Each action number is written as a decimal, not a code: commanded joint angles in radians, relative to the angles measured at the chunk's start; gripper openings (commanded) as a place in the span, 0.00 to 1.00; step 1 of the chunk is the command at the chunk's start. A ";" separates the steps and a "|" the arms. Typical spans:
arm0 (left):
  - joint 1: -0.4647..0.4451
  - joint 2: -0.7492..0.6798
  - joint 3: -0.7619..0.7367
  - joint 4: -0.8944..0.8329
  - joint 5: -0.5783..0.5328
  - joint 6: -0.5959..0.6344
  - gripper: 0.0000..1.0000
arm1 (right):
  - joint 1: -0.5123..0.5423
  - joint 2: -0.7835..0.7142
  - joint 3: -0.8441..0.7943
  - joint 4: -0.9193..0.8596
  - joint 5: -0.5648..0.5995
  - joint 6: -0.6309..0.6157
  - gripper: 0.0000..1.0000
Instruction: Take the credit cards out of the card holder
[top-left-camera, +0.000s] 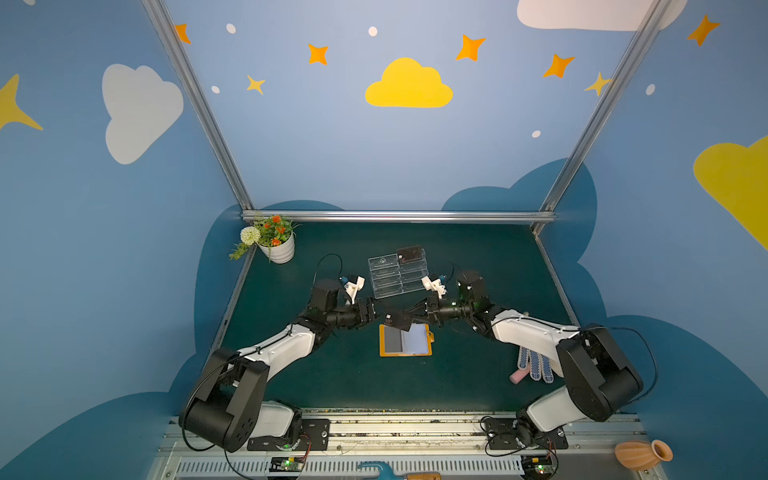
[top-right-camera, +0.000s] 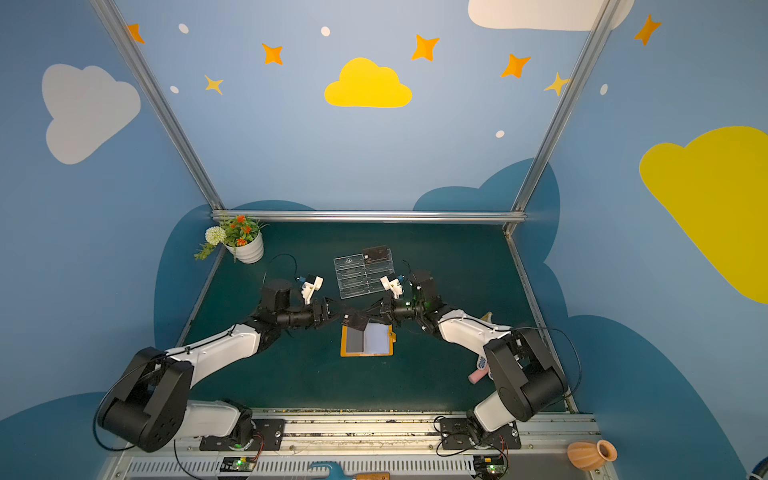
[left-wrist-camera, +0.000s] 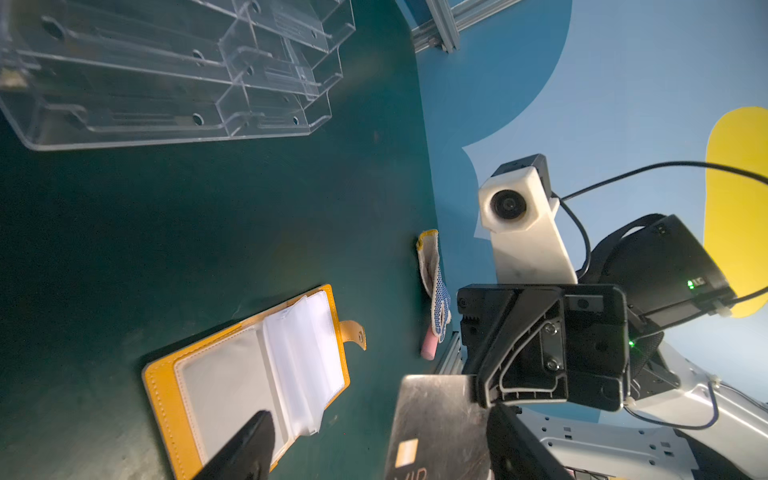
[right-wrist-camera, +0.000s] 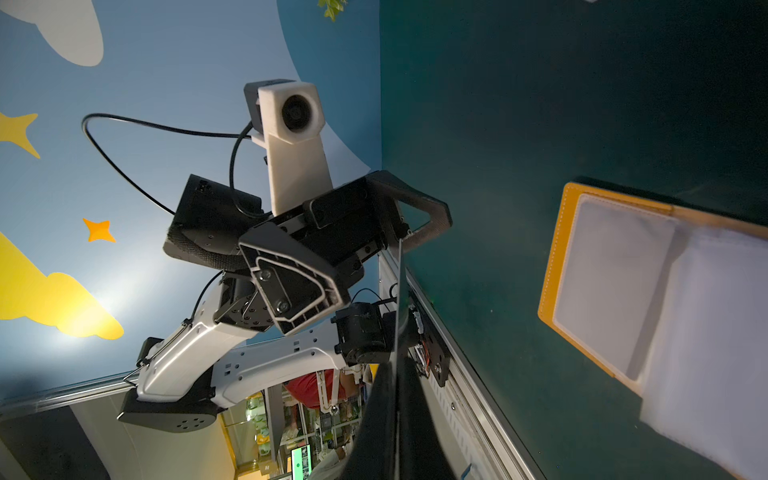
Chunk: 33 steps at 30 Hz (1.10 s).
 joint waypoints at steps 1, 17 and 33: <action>-0.019 0.031 0.020 0.015 0.002 0.058 0.78 | -0.002 -0.015 0.055 -0.159 0.026 -0.107 0.00; -0.102 0.184 0.056 0.045 -0.040 0.090 0.78 | -0.013 0.013 0.097 -0.434 0.110 -0.333 0.00; -0.149 0.239 0.039 -0.075 -0.177 0.117 0.78 | -0.034 0.244 0.186 -0.496 0.031 -0.503 0.00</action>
